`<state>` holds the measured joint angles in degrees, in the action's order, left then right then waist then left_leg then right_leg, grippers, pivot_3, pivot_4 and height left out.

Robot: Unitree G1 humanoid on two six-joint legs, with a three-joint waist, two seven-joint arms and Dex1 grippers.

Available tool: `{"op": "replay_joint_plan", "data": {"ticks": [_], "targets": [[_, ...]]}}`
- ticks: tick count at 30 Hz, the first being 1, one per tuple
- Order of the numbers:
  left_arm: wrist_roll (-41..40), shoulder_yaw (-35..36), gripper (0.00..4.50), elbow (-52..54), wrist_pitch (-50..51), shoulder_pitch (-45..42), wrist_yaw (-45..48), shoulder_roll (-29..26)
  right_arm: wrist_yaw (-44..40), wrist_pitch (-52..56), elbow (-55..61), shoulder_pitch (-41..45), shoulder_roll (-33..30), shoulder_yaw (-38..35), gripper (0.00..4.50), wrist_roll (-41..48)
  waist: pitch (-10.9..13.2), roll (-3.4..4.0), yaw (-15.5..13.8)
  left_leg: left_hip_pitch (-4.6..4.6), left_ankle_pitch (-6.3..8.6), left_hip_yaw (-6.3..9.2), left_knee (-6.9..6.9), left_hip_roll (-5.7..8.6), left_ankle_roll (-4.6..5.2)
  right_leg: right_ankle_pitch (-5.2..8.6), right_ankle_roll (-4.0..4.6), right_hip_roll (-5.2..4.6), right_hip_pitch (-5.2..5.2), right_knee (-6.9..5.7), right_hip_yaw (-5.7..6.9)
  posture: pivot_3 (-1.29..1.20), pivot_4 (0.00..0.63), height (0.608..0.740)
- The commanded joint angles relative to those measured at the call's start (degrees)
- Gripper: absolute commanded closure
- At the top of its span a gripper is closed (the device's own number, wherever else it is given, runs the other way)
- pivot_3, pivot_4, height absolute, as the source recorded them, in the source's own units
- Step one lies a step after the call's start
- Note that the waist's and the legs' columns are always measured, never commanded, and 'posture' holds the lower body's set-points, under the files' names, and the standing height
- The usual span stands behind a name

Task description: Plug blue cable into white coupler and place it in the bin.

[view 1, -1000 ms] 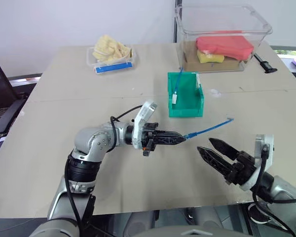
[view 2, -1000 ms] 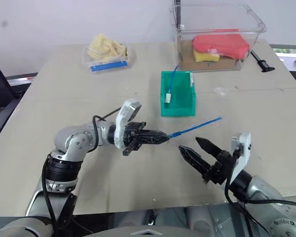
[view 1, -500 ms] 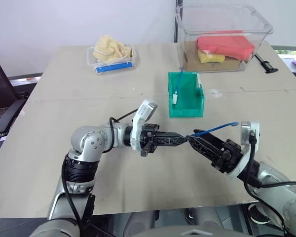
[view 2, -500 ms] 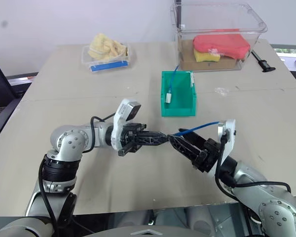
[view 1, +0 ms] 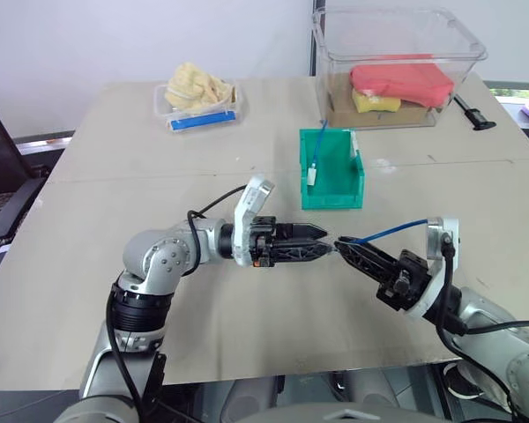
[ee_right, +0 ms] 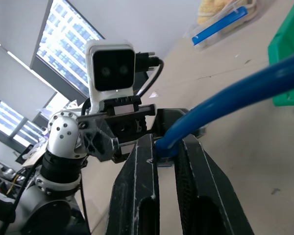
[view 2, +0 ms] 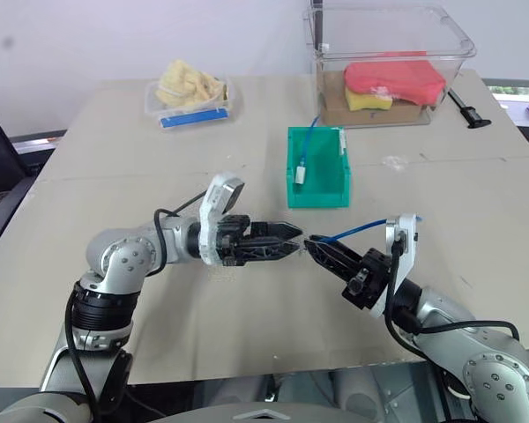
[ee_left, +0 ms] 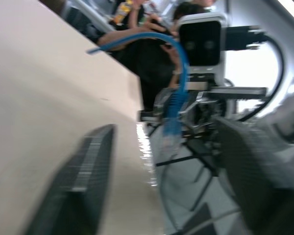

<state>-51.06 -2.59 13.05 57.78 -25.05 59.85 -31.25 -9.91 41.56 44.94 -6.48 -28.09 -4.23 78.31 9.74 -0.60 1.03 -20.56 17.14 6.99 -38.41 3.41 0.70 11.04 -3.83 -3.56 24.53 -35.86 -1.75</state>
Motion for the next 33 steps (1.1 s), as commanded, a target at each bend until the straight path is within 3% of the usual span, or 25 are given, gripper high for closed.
{"op": "replay_joint_plan", "data": {"ticks": [1,6,11,22,26,30,33], "targets": [[8.43,3.01,0.79,3.41,-10.87,4.17,-1.7,-4.09,-1.99,-2.27,0.72,-0.89,-0.64,-1.39,4.5,-1.38,0.0,0.01,-0.07,-0.02,0.0,-0.03,0.03,-0.01,0.0,0.0,0.0,0.01,0.06,-0.01,-0.04,0.0,0.15,0.74],[23.5,6.28,0.79,-4.63,-31.22,6.86,-7.53,-6.25,-3.75,-4.06,-1.25,-1.11,-0.04,-1.02,4.5,-4.07,-0.02,-0.02,-0.98,-0.1,0.0,-0.05,0.01,0.0,0.0,-0.01,0.0,-0.03,0.11,0.01,-0.02,0.0,0.15,0.74],[30.92,7.22,0.79,-12.8,-42.48,8.72,-11.1,-5.83,-5.4,-4.28,-2.93,0.19,0.73,1.08,4.5,-7.12,-0.02,-0.01,-0.96,-0.11,0.01,-0.08,0.02,0.01,0.01,-0.01,0.0,-0.04,0.13,0.03,-0.04,0.0,0.15,0.74],[38.59,4.13,0.79,-18.99,-47.75,9.79,-19.0,0.23,-6.32,-4.46,-2.63,-0.27,0.55,1.04,4.5,-9.87,-0.03,-0.03,-0.97,-0.14,0.05,-0.03,0.02,0.01,0.09,-0.03,0.0,-0.08,0.16,0.0,0.0,0.0,0.15,0.74],[39.17,2.82,1.85,-21.11,-49.79,8.92,-16.91,1.39,-6.19,-4.46,-2.21,-0.47,0.3,0.81,4.5,-10.53,-0.03,-0.03,-0.85,-0.14,0.05,-0.02,0.01,0.02,0.09,-0.03,0.0,-0.06,0.16,-0.02,0.01,0.0,0.15,0.74],[38.25,2.4,3.82,-22.76,-50.84,8.06,-13.81,1.22,-6.71,-4.72,-1.78,-0.53,-0.22,0.71,4.5,-11.9,-0.04,-0.03,-0.76,-0.14,0.04,-0.03,0.01,0.02,0.07,-0.03,0.0,-0.06,0.16,-0.02,0.01,0.0,0.15,0.74],[33.79,0.8,3.95,-20.49,-49.22,7.55,-4.4,0.4,-8.99,-5.64,-1.57,0.61,-1.69,1.09,4.5,-15.83,-0.04,-0.03,-0.66,-0.14,0.04,-0.03,0.01,0.03,0.07,-0.03,0.0,-0.06,0.16,-0.02,0.01,0.0,0.15,0.74]]}}
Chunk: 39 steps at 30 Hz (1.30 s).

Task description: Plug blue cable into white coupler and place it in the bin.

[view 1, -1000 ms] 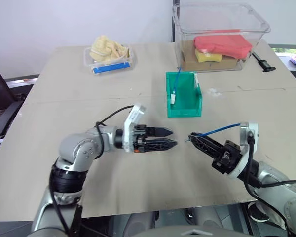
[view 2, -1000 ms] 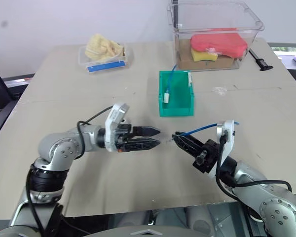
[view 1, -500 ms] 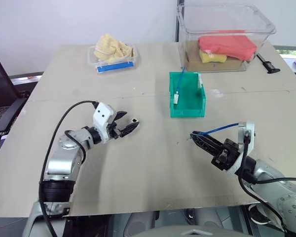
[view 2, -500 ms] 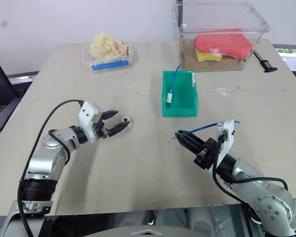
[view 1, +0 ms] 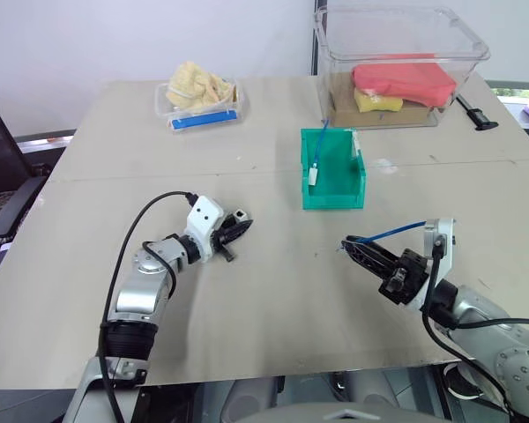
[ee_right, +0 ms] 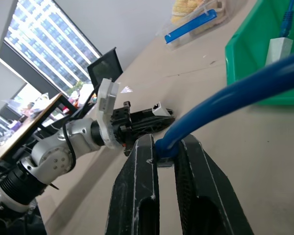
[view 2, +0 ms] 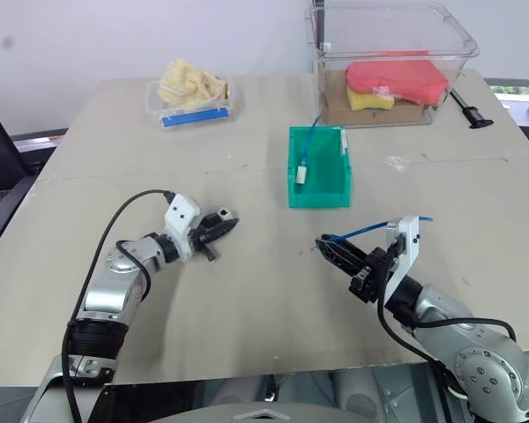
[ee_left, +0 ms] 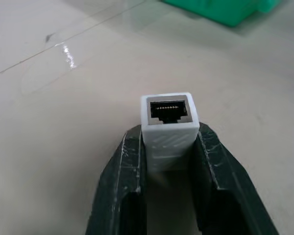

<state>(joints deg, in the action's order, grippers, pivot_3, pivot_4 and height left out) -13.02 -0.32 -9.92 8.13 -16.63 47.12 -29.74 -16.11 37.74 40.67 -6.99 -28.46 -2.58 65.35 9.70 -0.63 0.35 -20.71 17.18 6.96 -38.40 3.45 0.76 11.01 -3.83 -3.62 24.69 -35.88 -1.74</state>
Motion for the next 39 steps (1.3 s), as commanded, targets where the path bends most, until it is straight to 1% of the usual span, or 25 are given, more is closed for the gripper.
{"op": "replay_joint_plan", "data": {"ticks": [1,4,6,8,11,13,16,19,22,32,39], "targets": [[-5.19,-2.5,3.95,3.45,1.02,-1.05,11.62,-1.63,-3.84,-2.05,2.65,1.75,-2.02,-0.3,4.5,-4.16,0.0,0.0,0.14,-0.01,0.0,-0.01,-0.01,0.0,0.0,0.0,0.0,0.0,0.0,0.0,0.0,0.0,0.15,0.74],[-6.22,-5.53,3.95,4.18,2.38,-3.0,18.35,-2.41,-7.94,-1.95,1.59,5.44,-4.68,1.24,4.5,-7.97,0.0,0.0,0.31,0.0,0.01,-0.02,-0.03,0.02,0.01,0.0,0.0,0.01,-0.01,0.0,0.0,0.0,0.15,0.74],[-4.8,-8.67,3.95,2.74,1.55,-5.87,21.67,-1.79,-12.7,-1.37,-0.99,11.46,-7.51,4.7,4.5,-12.5,0.0,0.0,0.35,0.01,0.01,-0.04,-0.04,0.03,0.03,0.0,0.0,0.02,-0.01,-0.01,0.0,0.0,0.15,0.74],[-2.44,-11.81,3.95,-0.27,-1.76,-8.77,24.73,-0.87,-16.61,-1.16,-4.8,17.93,-8.77,8.7,4.5,-16.89,0.0,0.0,0.39,0.03,0.01,-0.09,-0.09,0.06,0.04,-0.01,0.0,0.05,-0.06,-0.03,0.03,0.0,0.15,0.74],[1.09,-15.2,3.95,-6.78,-8.22,-12.98,27.44,1.1,-22.15,-1.73,-10.75,25.88,-8.84,14.68,4.5,-23.06,-0.01,-0.01,0.48,0.08,-0.01,-0.25,-0.1,0.08,0.01,-0.01,0.02,0.07,-0.15,-0.02,0.12,0.0,0.15,0.74],[2.08,-16.39,3.95,-10.43,-10.46,-15.54,28.9,2.6,-25.47,-2.91,-15.05,30.32,-8.19,18.78,4.5,-27.73,-0.02,-0.03,0.5,0.05,-0.04,-0.26,-0.1,0.09,-0.06,-0.01,0.02,0.1,-0.11,-0.01,0.12,0.0,0.15,0.74],[3.23,-17.7,3.95,-14.62,-13.51,-17.93,31.79,3.92,-30.41,-5.49,-21.17,34.75,-6.9,23.19,4.5,-33.45,-0.02,-0.04,0.5,-0.26,-0.05,-0.22,-0.1,0.14,-0.07,-0.02,0.02,0.02,0.21,-0.03,0.11,0.0,0.15,0.74],[4.56,-18.49,3.95,-17.56,-17.18,-18.55,33.41,4.17,-33.95,-8.02,-25.38,36.31,-5.89,25.2,4.5,-37.35,-0.03,-0.06,0.4,-0.32,-0.05,-0.12,-0.1,0.14,-0.07,-0.02,0.02,-0.06,0.21,0.0,0.2,0.0,0.15,0.74],[5.01,-18.29,3.95,-18.68,-18.52,-18.6,33.72,4.64,-35.74,-8.39,-26.29,36.51,-4.6,25.18,4.5,-38.48,-0.03,-0.06,0.41,-0.32,-0.04,-0.03,-0.1,0.17,-0.06,-0.02,0.02,-0.07,0.21,0.01,0.18,0.0,0.15,0.74],[4.99,-18.25,3.95,-18.2,-20.22,-17.38,35.17,4.63,-39.75,-9.99,-29.97,36.24,-3.38,26.17,4.5,-44.82,-0.05,-0.05,0.45,-0.23,-0.05,0.12,-0.13,0.16,-0.07,-0.02,0.02,-0.06,0.19,-0.12,0.17,0.0,0.15,0.74],[4.72,-18.14,3.95,-18.29,-21.11,-17.58,36.45,4.17,-42.58,-10.06,-32.76,37.61,-3.73,25.86,4.5,-46.82,-0.05,-0.05,0.48,-0.2,-0.05,0.12,-0.13,0.16,-0.07,-0.02,0.02,-0.05,0.17,-0.12,0.16,0.0,0.15,0.74]]}}
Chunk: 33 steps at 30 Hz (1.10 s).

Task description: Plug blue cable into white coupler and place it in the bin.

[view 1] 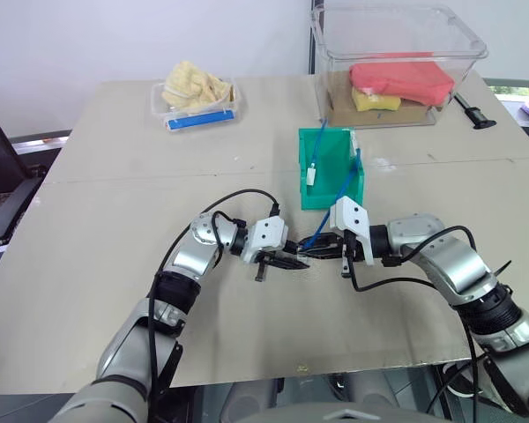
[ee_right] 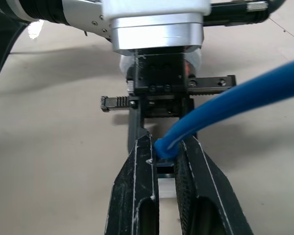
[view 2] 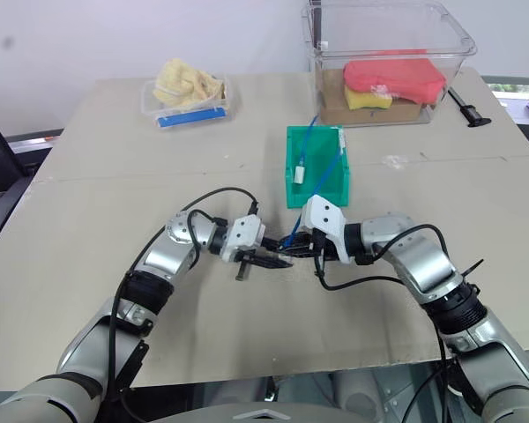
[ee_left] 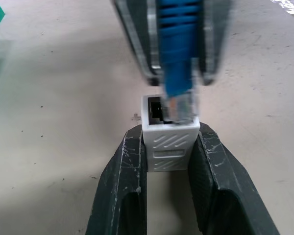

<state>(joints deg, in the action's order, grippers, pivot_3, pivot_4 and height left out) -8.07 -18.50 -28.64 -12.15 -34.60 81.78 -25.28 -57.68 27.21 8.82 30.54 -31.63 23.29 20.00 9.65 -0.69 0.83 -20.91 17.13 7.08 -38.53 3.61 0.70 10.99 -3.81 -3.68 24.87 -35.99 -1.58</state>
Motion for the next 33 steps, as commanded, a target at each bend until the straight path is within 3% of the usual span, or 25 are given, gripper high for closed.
{"op": "replay_joint_plan", "data": {"ticks": [1,10,21,23,27,28,32,33], "targets": [[-0.3,0.02,3.95,0.61,-0.76,0.38,1.96,-0.34,-1.35,0.56,-1.11,0.19,-0.63,0.01,4.5,-1.7,0.0,0.0,0.0,0.0,0.0,0.0,0.0,0.0,0.0,0.0,0.0,0.0,0.01,0.0,0.0,0.0,0.15,0.74],[-0.2,0.14,3.95,1.24,-0.11,0.06,1.53,-0.06,-3.19,2.65,-1.2,0.78,-1.27,2.53,4.5,-5.18,-0.01,0.01,0.01,0.0,0.0,0.0,0.0,0.0,0.0,0.0,0.0,0.0,0.0,0.0,0.0,0.0,0.15,0.74],[0.12,-0.19,3.95,3.76,0.92,0.86,0.66,0.21,-4.54,11.55,-1.28,2.4,-1.26,13.63,4.5,-12.56,-0.9,0.02,0.14,0.17,0.0,0.01,0.01,0.02,0.0,0.0,0.0,0.03,-0.11,-0.03,-0.01,0.0,0.15,0.74],[0.13,0.06,3.95,4.46,1.23,1.29,0.14,0.23,-4.15,9.94,-1.77,1.74,-0.5,12.87,4.5,-12.48,-1.1,0.02,0.14,0.19,0.0,0.01,0.03,0.02,0.0,0.01,0.0,0.04,-0.11,-0.02,-0.01,0.0,0.15,0.74],[-3.04,1.96,3.95,8.88,8.96,3.46,-0.28,-0.66,-2.63,7.47,-0.02,-0.23,2.93,4.13,4.5,-6.59,-1.21,-0.06,0.21,0.2,0.01,0.03,0.03,0.0,0.0,0.01,0.01,0.07,-0.13,-0.02,-0.01,0.0,0.15,0.74],[-4.34,3.27,2.94,11.2,12.17,4.62,-1.77,-0.91,-2.0,7.67,1.49,-0.79,3.51,0.65,4.5,-4.42,-1.21,-0.06,0.27,0.2,0.01,0.02,0.03,-0.01,0.0,0.01,0.0,0.07,-0.12,-0.03,-0.02,0.0,0.15,0.74],[-8.58,7.72,1.28,22.75,20.73,11.5,-6.19,-3.7,0.05,10.69,8.2,-3.4,3.42,-10.65,4.5,3.36,-1.11,-0.01,0.29,0.13,0.01,0.05,0.03,-0.11,0.0,0.0,0.0,0.03,-0.08,-0.03,-0.04,0.0,0.15,0.74],[-9.47,8.79,1.28,25.76,22.19,13.63,-7.34,-4.47,0.48,12.18,10.2,-4.25,3.08,-13.18,4.5,5.79,-1.09,0.02,0.31,0.12,0.01,0.04,0.03,-0.11,0.0,0.0,0.0,0.03,-0.07,-0.04,-0.06,0.0,0.15,0.74]]}}
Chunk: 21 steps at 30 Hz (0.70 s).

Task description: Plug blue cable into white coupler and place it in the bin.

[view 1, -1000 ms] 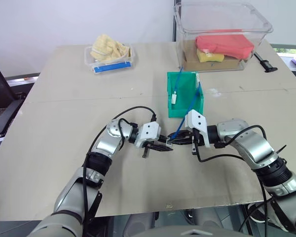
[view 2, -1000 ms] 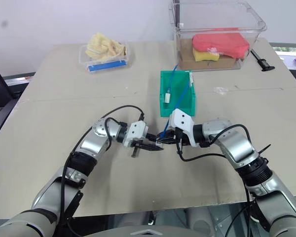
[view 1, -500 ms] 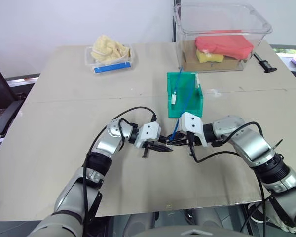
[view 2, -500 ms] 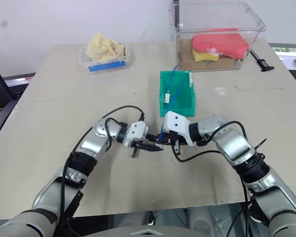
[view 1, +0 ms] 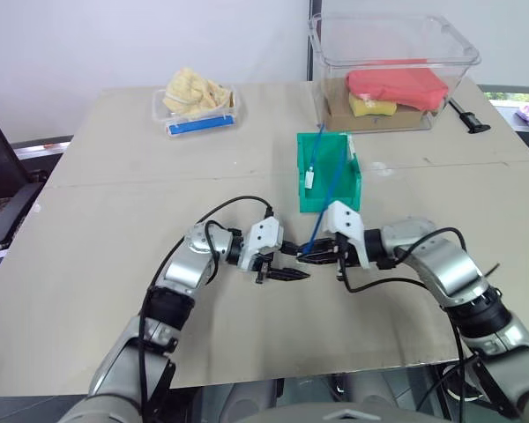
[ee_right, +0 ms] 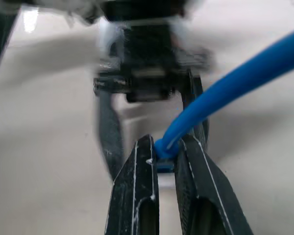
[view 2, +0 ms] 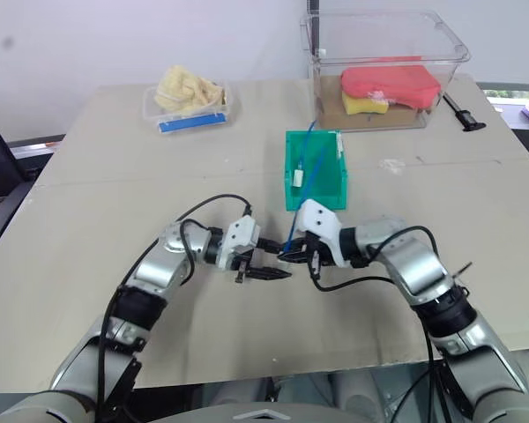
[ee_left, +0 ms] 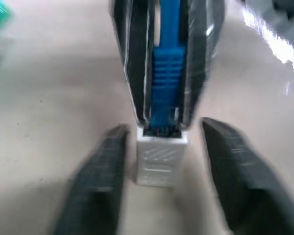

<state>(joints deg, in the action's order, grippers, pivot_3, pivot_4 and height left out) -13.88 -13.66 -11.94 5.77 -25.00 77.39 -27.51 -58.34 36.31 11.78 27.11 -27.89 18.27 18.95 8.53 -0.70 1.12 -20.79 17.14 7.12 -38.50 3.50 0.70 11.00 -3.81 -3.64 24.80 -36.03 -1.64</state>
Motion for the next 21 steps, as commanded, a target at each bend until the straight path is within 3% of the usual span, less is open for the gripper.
{"op": "replay_joint_plan", "data": {"ticks": [1,5,8,11,15,21], "targets": [[-4.77,5.33,1.28,12.29,5.86,6.41,-4.52,-2.82,1.84,5.27,9.51,-1.67,-0.82,-11.13,4.5,10.07,0.03,0.06,-0.02,0.0,0.0,0.01,0.01,-0.01,0.0,0.0,0.0,-0.01,0.01,-0.01,0.0,0.0,0.15,0.74],[-9.07,11.56,1.28,23.7,10.39,14.79,-13.36,-2.19,5.92,10.46,14.57,-2.1,-1.35,-20.15,4.5,18.24,0.06,0.09,-0.36,0.02,0.05,0.05,0.09,-0.04,0.06,0.0,0.0,-0.04,-0.01,0.05,0.01,0.0,0.15,0.74],[-11.99,15.89,1.28,29.37,11.17,20.0,-19.58,0.05,10.3,11.21,13.55,0.68,-1.41,-23.06,4.5,18.71,0.07,0.09,-0.5,0.02,0.09,0.02,0.09,-0.02,0.13,0.0,0.0,-0.09,-0.04,0.07,0.02,0.0,0.15,0.74],[-14.49,18.05,1.28,32.13,8.1,24.21,-19.9,1.48,13.31,10.52,10.03,3.98,-1.48,-23.27,4.5,17.15,0.07,0.1,-0.47,0.05,0.12,-0.04,0.09,-0.02,0.18,-0.02,0.04,-0.09,-0.04,0.07,0.0,0.0,0.15,0.74],[-18.72,22.21,1.28,39.87,9.26,30.43,-22.76,0.62,16.98,3.83,-5.72,14.13,0.24,-18.61,4.5,8.3,0.09,0.12,0.13,0.12,0.02,-0.25,0.11,-0.06,0.01,-0.06,0.1,-0.04,-0.03,0.06,-0.15,0.0,0.15,0.74],[-22.79,23.75,1.28,44.05,13.34,28.75,-27.78,-0.66,20.67,-8.76,-33.62,26.41,5.67,-14.02,4.5,-3.25,0.11,0.15,-0.19,0.09,0.0,-0.25,0.12,-0.06,-0.02,-0.07,0.13,0.0,-0.02,0.08,-0.08,0.0,0.15,0.74]]}}
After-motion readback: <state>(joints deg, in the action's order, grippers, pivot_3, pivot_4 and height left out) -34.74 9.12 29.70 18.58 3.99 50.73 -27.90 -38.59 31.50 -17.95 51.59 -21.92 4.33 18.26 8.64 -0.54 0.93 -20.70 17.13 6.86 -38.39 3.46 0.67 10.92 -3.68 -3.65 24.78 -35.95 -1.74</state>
